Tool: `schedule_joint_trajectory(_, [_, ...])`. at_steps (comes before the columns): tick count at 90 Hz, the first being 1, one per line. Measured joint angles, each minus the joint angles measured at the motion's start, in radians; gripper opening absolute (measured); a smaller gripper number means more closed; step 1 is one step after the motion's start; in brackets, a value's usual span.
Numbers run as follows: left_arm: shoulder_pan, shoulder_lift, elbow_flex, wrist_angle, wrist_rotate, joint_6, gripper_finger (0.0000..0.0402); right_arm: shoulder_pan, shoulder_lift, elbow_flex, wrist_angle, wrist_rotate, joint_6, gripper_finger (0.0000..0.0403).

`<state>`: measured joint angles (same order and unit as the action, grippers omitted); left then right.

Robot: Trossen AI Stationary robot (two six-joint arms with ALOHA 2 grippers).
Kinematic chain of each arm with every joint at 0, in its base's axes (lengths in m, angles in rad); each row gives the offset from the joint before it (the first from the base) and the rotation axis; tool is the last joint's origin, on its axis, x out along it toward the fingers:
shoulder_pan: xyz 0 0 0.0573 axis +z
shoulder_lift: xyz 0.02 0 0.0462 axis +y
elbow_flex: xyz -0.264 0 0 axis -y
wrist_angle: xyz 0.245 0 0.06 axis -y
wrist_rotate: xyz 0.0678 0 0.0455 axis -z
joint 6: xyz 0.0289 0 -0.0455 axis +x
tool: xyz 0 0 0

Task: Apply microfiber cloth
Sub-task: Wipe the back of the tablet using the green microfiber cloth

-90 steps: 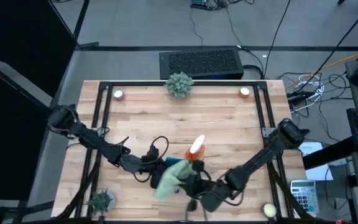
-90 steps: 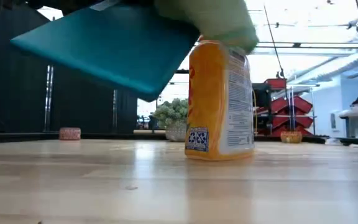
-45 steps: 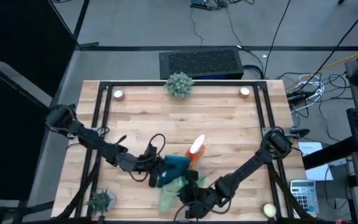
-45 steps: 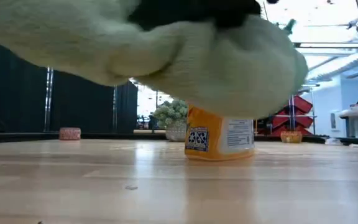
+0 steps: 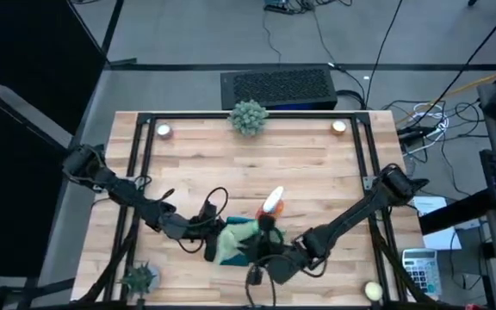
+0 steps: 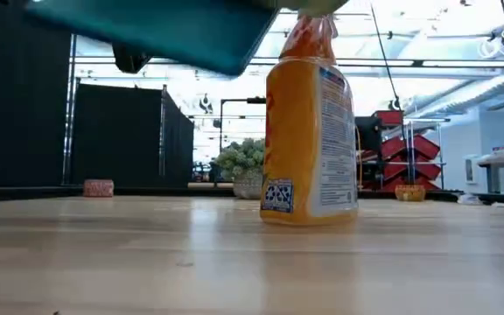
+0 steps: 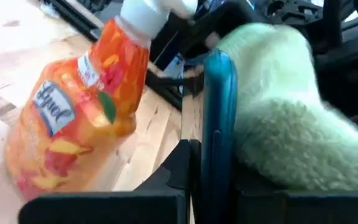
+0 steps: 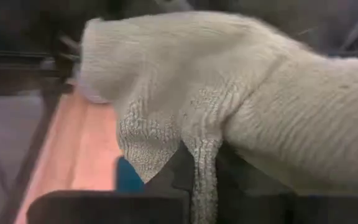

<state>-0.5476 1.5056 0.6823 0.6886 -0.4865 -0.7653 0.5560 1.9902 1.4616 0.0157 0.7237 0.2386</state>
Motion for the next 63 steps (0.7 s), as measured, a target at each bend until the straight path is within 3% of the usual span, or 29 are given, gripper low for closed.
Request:
schedule_joint_trajectory(24, [0.002,0.002,0.0,-0.023,-0.028,0.001,0.0013,0.049,0.063,-0.001,-0.074,-0.042,0.066,0.0013])
schedule_joint_trajectory(48, [0.004,-0.001,0.005,0.021,-0.081,-0.019,0.0012,0.051,-0.016,-0.002,-0.033,0.052,-0.004,0.0013])
schedule_joint_trajectory(63, [0.002,-0.002,0.004,0.015,-0.081,-0.017,0.0012,0.085,-0.111,-0.003,-0.125,0.058,-0.028,0.0013])
